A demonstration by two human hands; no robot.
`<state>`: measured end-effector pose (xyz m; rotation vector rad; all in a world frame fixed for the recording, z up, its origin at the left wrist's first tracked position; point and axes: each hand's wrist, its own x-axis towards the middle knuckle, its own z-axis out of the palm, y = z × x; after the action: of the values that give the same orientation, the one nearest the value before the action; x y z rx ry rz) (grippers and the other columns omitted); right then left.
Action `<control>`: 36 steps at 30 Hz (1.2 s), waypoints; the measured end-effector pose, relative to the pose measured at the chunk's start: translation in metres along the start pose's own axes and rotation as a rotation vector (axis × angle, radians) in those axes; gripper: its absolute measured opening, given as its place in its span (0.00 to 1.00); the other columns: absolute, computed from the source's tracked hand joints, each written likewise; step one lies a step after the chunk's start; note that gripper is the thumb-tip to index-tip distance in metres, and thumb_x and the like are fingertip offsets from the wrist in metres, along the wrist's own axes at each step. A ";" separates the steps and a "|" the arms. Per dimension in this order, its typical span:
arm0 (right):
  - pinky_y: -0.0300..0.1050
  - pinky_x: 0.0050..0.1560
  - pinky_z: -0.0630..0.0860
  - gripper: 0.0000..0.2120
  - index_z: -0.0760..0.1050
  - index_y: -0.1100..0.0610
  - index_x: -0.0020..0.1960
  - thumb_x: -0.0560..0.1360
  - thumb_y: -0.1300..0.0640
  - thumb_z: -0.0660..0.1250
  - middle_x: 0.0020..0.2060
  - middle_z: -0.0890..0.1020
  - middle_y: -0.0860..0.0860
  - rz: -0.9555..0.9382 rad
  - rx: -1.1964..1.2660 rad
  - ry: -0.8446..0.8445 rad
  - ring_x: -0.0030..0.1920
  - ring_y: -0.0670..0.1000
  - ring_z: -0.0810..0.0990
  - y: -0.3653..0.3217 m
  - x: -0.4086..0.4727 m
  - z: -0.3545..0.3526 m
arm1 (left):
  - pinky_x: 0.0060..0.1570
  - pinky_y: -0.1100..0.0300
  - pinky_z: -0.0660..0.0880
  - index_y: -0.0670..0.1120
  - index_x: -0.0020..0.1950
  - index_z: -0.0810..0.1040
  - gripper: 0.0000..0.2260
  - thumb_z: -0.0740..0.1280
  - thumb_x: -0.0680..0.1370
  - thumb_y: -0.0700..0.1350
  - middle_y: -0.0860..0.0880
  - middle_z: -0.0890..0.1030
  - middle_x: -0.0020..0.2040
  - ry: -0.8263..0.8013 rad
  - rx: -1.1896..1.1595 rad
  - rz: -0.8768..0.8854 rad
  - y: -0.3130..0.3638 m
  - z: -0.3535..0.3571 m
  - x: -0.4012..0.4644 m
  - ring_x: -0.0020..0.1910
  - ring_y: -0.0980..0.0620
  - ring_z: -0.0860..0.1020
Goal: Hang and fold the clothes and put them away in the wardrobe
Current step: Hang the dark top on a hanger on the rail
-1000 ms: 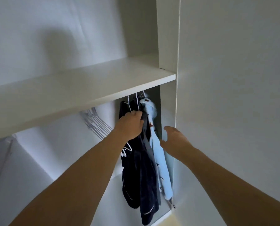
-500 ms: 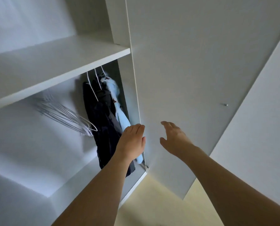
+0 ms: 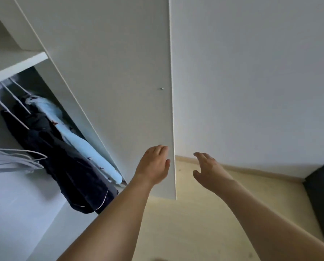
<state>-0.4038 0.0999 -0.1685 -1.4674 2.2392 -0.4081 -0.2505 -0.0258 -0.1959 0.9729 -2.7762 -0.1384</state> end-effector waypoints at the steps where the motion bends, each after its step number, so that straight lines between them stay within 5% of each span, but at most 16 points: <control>1: 0.42 0.67 0.62 0.27 0.59 0.57 0.74 0.77 0.58 0.61 0.71 0.66 0.53 0.036 0.003 0.017 0.70 0.54 0.65 0.021 -0.014 -0.007 | 0.65 0.57 0.62 0.43 0.68 0.67 0.17 0.57 0.81 0.47 0.46 0.71 0.66 -0.016 0.005 0.042 0.024 0.004 0.004 0.64 0.46 0.69; 16: 0.42 0.67 0.63 0.29 0.59 0.59 0.73 0.76 0.56 0.64 0.71 0.66 0.56 0.506 0.114 0.174 0.70 0.55 0.65 0.382 -0.257 -0.106 | 0.70 0.56 0.58 0.42 0.73 0.64 0.21 0.57 0.81 0.48 0.44 0.67 0.72 -0.228 -0.061 0.449 0.443 0.107 0.038 0.70 0.45 0.65; 25: 0.43 0.65 0.65 0.27 0.61 0.58 0.73 0.75 0.58 0.62 0.70 0.67 0.53 0.605 0.161 0.088 0.68 0.54 0.67 0.546 -0.298 -0.130 | 0.67 0.54 0.63 0.43 0.71 0.66 0.20 0.58 0.80 0.48 0.44 0.69 0.70 -0.417 -0.014 0.458 0.596 0.198 0.094 0.67 0.44 0.69; 36: 0.47 0.61 0.69 0.22 0.66 0.61 0.68 0.75 0.59 0.62 0.65 0.70 0.56 0.728 0.209 0.022 0.65 0.58 0.70 0.773 -0.427 -0.181 | 0.69 0.54 0.61 0.44 0.71 0.66 0.20 0.58 0.80 0.47 0.46 0.67 0.72 -0.552 -0.036 0.528 0.862 0.276 0.107 0.68 0.44 0.67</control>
<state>-0.9579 0.7999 -0.2900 -0.4819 2.4598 -0.3950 -0.9148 0.5855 -0.3174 0.1706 -3.3998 -0.4264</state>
